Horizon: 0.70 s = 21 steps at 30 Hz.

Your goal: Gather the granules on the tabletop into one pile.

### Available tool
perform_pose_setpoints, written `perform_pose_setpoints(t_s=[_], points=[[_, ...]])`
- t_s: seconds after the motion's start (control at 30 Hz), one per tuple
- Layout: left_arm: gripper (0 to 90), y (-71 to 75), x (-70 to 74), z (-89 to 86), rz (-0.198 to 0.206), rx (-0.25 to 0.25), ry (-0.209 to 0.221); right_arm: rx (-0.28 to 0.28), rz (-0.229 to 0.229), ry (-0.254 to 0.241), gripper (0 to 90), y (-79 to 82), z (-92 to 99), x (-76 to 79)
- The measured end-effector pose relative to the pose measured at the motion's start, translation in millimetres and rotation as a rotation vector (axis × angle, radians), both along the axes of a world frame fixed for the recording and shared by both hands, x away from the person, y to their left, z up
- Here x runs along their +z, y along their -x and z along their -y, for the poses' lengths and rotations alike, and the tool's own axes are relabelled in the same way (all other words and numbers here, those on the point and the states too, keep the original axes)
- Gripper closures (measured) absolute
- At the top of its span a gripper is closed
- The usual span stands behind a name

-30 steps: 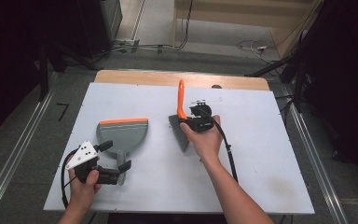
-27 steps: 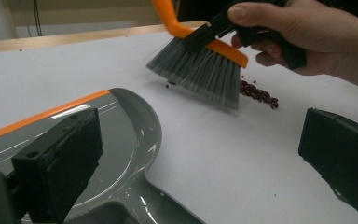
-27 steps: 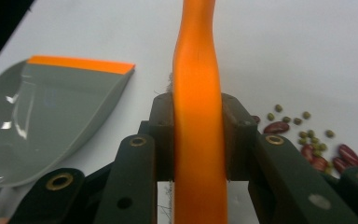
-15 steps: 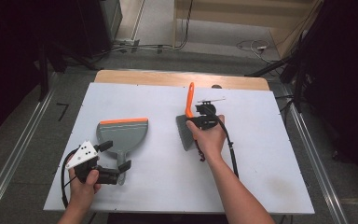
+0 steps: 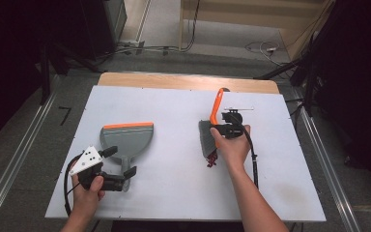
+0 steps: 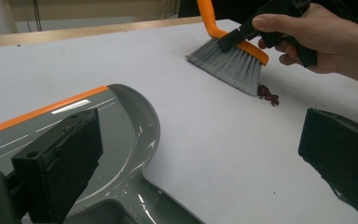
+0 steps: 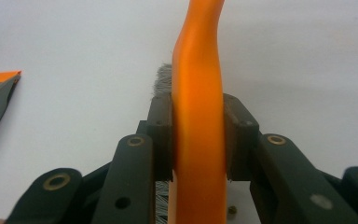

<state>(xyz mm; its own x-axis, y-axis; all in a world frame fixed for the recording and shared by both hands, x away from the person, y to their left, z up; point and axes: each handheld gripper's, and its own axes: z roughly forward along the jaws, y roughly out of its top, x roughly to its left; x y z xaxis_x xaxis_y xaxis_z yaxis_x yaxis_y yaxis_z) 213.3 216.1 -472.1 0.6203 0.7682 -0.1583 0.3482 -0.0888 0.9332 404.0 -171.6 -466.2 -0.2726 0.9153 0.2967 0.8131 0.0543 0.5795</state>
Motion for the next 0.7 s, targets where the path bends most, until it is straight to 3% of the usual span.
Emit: perform_pose_setpoints(t_s=[0.13,0.2,0.33,0.4,0.47,0.57,0.7], points=[[0.1,-0.7,0.0,-0.8,-0.001,0.002,0.001,0.009,0.006,-0.072,67.7,1.0,3.6,1.6],[0.1,-0.7,0.2,-1.0,-0.003,0.004,0.002,0.025,0.038,-0.118,68.1,3.8,3.5,6.5],[0.1,-0.8,0.1,-0.6,-0.004,0.005,0.005,0.038,0.086,-0.148,68.3,6.2,3.4,25.6],[0.1,-0.8,0.2,-0.5,-0.006,0.004,0.002,0.060,0.122,-0.130,68.4,3.7,4.0,39.3],[0.1,-0.7,0.2,-0.4,-0.006,0.001,0.003,0.082,0.175,-0.076,68.3,-1.4,4.9,53.0],[0.1,-0.7,0.2,-0.4,-0.005,-0.003,0.004,0.166,0.290,0.062,68.4,-13.9,4.5,66.4],[0.1,-1.0,0.3,-1.0,-0.003,-0.003,0.007,0.382,0.344,0.280,68.4,-38.4,-4.4,65.1]])
